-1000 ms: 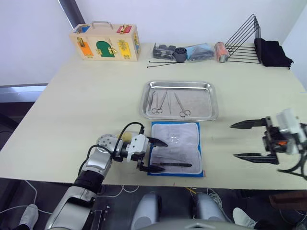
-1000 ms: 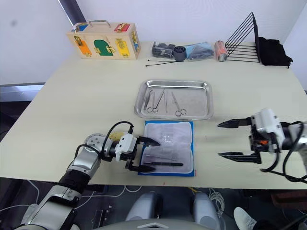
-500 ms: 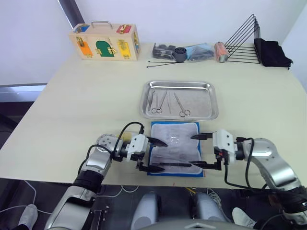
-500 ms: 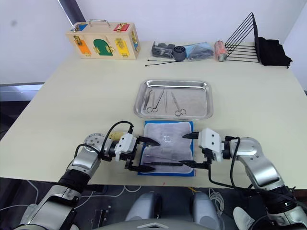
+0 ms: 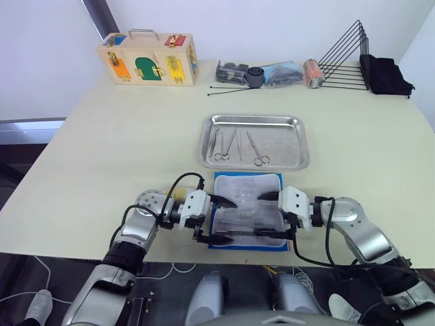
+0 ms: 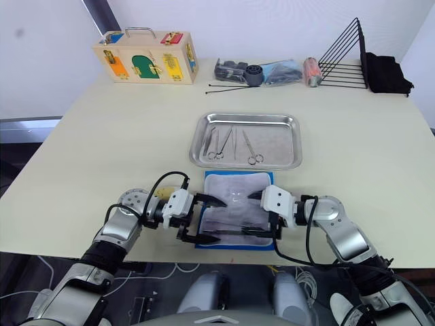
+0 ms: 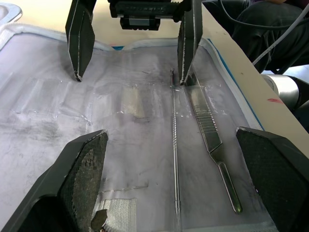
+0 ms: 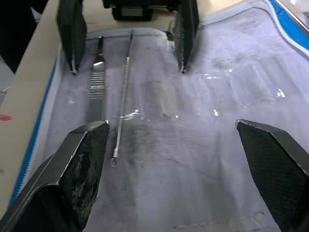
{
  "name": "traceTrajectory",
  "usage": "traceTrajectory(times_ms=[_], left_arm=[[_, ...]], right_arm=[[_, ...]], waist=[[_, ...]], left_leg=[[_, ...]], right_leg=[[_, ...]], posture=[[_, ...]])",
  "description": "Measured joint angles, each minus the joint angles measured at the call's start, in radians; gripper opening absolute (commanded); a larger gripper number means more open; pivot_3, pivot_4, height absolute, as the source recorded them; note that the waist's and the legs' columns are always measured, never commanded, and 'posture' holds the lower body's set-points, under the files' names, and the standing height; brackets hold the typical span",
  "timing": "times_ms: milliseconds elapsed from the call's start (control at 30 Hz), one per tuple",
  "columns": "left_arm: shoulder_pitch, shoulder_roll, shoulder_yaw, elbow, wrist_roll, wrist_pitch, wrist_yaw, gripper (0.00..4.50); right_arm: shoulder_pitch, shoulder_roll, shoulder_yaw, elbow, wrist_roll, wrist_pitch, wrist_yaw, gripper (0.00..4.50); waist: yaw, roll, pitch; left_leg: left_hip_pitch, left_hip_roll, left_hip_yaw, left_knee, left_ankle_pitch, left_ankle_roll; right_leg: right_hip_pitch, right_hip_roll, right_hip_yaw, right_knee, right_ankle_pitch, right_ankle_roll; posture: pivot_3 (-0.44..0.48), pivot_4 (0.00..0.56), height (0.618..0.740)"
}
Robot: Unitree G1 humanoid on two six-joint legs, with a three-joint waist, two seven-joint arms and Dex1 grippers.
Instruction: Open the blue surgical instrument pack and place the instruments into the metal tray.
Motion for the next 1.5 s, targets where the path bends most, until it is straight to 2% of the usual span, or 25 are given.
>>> traceTrajectory(times_ms=[500, 600, 633, 767, 900, 1200, 1500], left_arm=[[0.019, 0.013, 0.000, -0.045, 0.001, 0.038, 0.015, 4.50], [0.019, 0.014, 0.000, -0.048, 0.001, 0.041, 0.015, 4.50], [0.019, 0.015, 0.000, -0.050, 0.001, 0.042, 0.016, 4.50], [0.020, 0.017, 0.000, -0.054, 0.001, 0.046, 0.021, 4.50], [0.022, 0.017, 0.000, -0.053, 0.001, 0.046, 0.023, 4.50], [0.020, 0.015, -0.001, -0.049, 0.001, 0.042, 0.024, 4.50], [0.018, 0.013, -0.002, -0.036, 0.001, 0.022, 0.020, 4.50]], right_arm=[[-0.045, -0.025, 0.035, 0.022, -0.033, -0.041, 0.025, 4.40], [-0.044, -0.024, 0.036, 0.022, -0.031, -0.041, 0.033, 3.60], [-0.040, -0.022, 0.040, 0.023, -0.030, -0.042, 0.039, 3.06], [-0.034, -0.021, 0.053, 0.023, -0.025, -0.045, 0.051, 1.39], [-0.032, -0.021, 0.055, 0.022, -0.021, -0.044, 0.063, 0.03], [-0.026, -0.028, 0.057, 0.015, -0.011, -0.041, 0.071, 0.03], [-0.025, -0.086, 0.052, -0.059, -0.014, 0.010, 0.070, 0.03]], waist=[[-0.002, -0.002, 0.000], [-0.002, -0.003, 0.000], [-0.003, -0.003, 0.000], [-0.003, -0.003, 0.000], [-0.003, -0.004, 0.000], [-0.002, -0.004, 0.000], [-0.001, -0.004, 0.000]], left_leg=[[0.000, 0.000, 0.000, 0.000, 0.000, 0.000], [0.000, 0.000, 0.000, 0.000, 0.000, 0.000], [0.000, 0.000, 0.000, 0.000, 0.000, 0.000], [0.001, 0.000, 0.000, 0.000, 0.000, 0.000], [0.001, 0.000, 0.000, 0.000, 0.000, 0.000], [0.001, 0.000, 0.000, 0.000, 0.000, 0.000], [0.000, 0.000, 0.000, 0.000, 0.000, 0.000]], right_leg=[[0.000, 0.000, 0.000, 0.000, 0.000, 0.000], [0.000, 0.000, 0.000, 0.000, 0.000, -0.001], [0.000, 0.000, 0.000, 0.000, 0.000, -0.001], [0.000, 0.000, 0.000, 0.000, 0.000, 0.000], [0.000, 0.000, 0.000, 0.000, 0.000, 0.000], [0.000, 0.000, 0.000, 0.000, 0.000, 0.000], [0.000, 0.000, 0.000, 0.000, 0.000, 0.000]], posture=[[0.000, 0.150, 0.740], [0.000, 0.150, 0.740], [0.000, 0.150, 0.740], [0.000, 0.150, 0.740], [0.000, 0.150, 0.740], [0.000, 0.150, 0.740], [0.000, 0.150, 0.740]])
